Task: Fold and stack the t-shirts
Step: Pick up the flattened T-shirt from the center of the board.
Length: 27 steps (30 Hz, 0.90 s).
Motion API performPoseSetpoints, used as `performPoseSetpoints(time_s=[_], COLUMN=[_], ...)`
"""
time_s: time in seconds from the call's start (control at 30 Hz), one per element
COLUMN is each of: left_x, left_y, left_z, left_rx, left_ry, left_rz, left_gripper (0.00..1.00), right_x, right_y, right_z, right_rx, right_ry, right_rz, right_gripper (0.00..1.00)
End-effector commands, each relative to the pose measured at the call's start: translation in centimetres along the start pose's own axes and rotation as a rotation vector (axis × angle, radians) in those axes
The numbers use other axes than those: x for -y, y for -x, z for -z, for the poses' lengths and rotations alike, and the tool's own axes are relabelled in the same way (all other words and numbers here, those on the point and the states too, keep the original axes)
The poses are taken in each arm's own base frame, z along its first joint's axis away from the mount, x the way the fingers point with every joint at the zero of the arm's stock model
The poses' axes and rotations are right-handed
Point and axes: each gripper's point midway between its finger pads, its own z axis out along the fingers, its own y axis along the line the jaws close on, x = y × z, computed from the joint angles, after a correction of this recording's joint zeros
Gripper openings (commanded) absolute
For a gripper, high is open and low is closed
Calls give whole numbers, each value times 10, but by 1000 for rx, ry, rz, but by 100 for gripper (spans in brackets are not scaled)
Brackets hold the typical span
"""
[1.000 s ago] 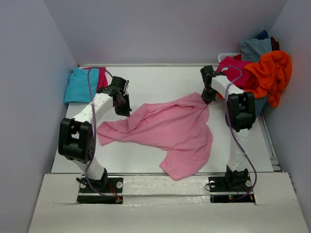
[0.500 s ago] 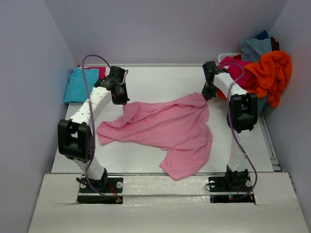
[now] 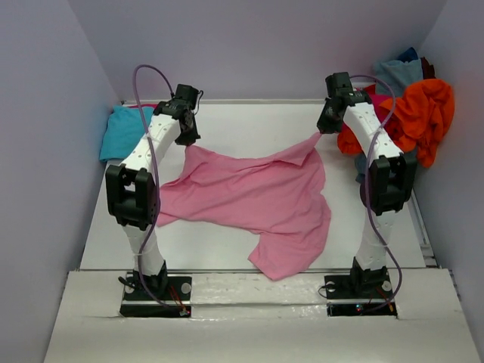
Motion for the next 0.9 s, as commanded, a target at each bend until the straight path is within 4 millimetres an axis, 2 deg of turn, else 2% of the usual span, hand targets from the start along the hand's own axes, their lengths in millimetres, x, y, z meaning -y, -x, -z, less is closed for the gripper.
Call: performPoseSetpoints(time_s=[0.0, 0.23, 0.33, 0.37, 0.5, 0.53, 0.6, 0.63, 0.7, 0.73, 0.83, 0.87], left_x=[-25, -57, -64, -63, -57, -56, -53, -52, -49, -53, -51, -50], left_y=[24, 44, 56, 55, 72, 71, 79, 79, 88, 88, 97, 96], left_z=[6, -5, -6, -11, -14, -21, -23, -32, -34, -43, -48, -56], left_rx=[45, 62, 78, 65, 95, 87, 102, 96, 112, 103, 124, 116], left_ry=[79, 161, 167, 170, 156, 159, 154, 158, 155, 166, 166, 169], left_rz=[62, 124, 149, 149, 163, 163, 174, 174, 181, 187, 196, 193], left_gripper=[6, 6, 6, 6, 6, 6, 6, 6, 6, 6, 6, 6], right_x=[-7, -9, -10, -12, -16, -16, -19, -19, -22, -24, -26, -27], right_y=[24, 34, 33, 38, 38, 36, 39, 39, 34, 35, 31, 31], right_z=[39, 46, 38, 39, 28, 20, 17, 14, 2, 0, -16, -20], right_rx=[69, 84, 68, 78, 58, 44, 47, 44, 21, 22, 4, 2], right_ry=[62, 60, 48, 52, 42, 36, 37, 36, 36, 40, 38, 35], right_rz=[-10, -21, -23, -26, -26, -24, -27, -27, -26, -26, -19, -15], right_gripper=[7, 7, 7, 7, 7, 7, 7, 7, 7, 7, 7, 7])
